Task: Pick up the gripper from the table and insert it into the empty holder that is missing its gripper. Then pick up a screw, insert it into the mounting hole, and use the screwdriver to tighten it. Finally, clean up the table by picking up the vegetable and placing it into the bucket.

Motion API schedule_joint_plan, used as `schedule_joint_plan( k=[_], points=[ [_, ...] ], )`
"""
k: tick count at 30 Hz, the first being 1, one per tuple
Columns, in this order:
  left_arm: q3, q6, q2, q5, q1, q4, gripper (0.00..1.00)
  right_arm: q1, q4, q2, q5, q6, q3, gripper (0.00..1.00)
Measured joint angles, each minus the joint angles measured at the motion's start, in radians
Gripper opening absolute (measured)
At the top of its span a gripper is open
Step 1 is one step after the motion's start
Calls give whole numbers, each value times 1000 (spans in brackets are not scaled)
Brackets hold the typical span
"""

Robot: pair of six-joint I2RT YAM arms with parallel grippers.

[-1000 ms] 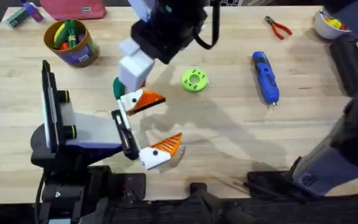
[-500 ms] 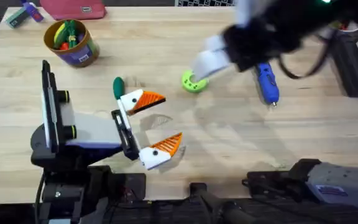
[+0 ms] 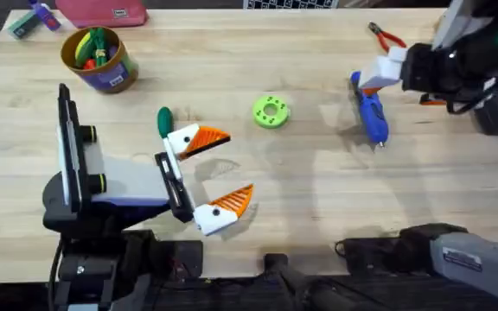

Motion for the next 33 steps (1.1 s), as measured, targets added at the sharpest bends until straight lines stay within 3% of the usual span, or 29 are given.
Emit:
schedule_joint_plan(
  k=[6, 33],
  points=[
    [0, 0, 0, 0, 0, 0, 986, -68, 41, 16, 1, -72, -2, 994],
    [0, 0, 0, 0, 0, 0, 985, -71, 56, 16, 3, -136, -2, 994]
  ],
)
